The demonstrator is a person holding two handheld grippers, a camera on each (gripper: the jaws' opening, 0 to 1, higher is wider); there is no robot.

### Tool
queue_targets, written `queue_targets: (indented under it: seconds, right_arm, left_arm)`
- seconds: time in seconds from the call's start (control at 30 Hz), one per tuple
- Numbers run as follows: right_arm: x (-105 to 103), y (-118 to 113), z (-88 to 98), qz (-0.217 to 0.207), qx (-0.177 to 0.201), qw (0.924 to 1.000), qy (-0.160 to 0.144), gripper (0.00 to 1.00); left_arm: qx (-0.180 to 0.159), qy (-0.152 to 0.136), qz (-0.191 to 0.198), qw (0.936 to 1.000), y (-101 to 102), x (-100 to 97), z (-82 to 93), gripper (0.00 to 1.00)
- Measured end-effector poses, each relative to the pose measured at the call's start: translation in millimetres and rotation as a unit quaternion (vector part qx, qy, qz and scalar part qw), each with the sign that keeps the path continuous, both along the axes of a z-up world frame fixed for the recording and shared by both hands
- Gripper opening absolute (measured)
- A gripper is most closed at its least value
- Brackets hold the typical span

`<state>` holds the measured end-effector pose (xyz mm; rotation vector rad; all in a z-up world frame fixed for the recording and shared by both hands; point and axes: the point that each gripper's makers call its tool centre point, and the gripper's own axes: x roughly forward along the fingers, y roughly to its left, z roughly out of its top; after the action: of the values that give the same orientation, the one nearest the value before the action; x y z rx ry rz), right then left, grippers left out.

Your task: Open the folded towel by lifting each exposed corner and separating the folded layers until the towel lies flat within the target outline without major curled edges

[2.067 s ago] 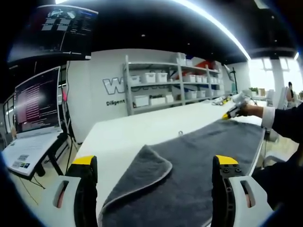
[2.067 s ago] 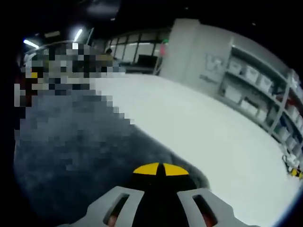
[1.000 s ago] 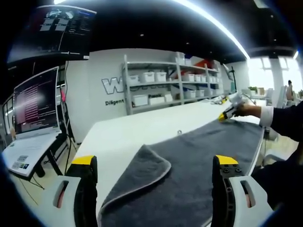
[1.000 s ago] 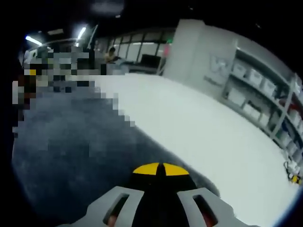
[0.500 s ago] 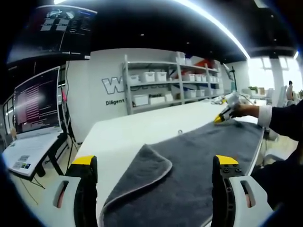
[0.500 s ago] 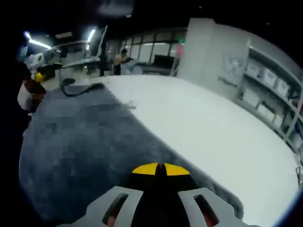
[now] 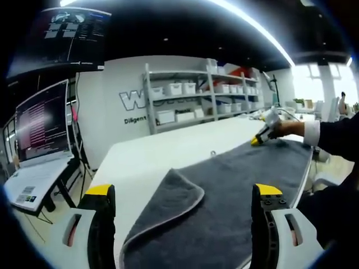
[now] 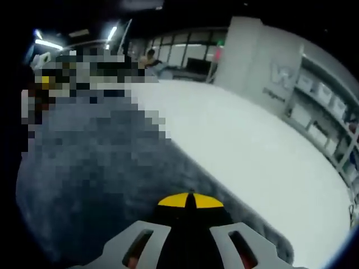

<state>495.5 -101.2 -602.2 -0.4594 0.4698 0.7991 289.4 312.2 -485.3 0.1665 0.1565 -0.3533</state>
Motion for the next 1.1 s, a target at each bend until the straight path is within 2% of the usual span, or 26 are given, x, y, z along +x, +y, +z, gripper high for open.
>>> queue_targets:
  seconds: [0.43, 0.53, 0.73, 0.93, 1.1]
  right_arm:
    - [3.1, -0.2, 1.3, -0.004, -0.019, 0.9993, -0.032, 0.00]
    - [3.7, -5.1, 5.6, -0.010, -0.027, 0.9987, -0.042, 0.07]
    - [-13.0, -19.3, 21.9, -0.016, -0.006, 0.9989, -0.043, 0.07]
    - [-29.4, -32.3, 26.5, -0.013, -0.006, 0.9992, -0.036, 0.05]
    - [-40.7, -45.4, 27.0, -0.020, 0.004, 0.9996, -0.018, 0.00]
  left_arm:
    - [0.003, 0.000, 0.001, 1.0000, 0.2, -0.8, 0.3, 1.00]
    - [0.002, -0.001, 0.001, 1.0000, 0.2, -0.4, 0.9, 1.00]
    - [0.002, -0.001, 0.001, 1.0000, -0.5, -1.1, 0.7, 1.00]
    - [0.002, -0.003, 0.001, 1.0000, -1.3, -1.6, 2.0, 1.00]
    - [0.004, -0.001, 0.000, 1.0000, -1.9, -1.0, 1.4, 1.00]
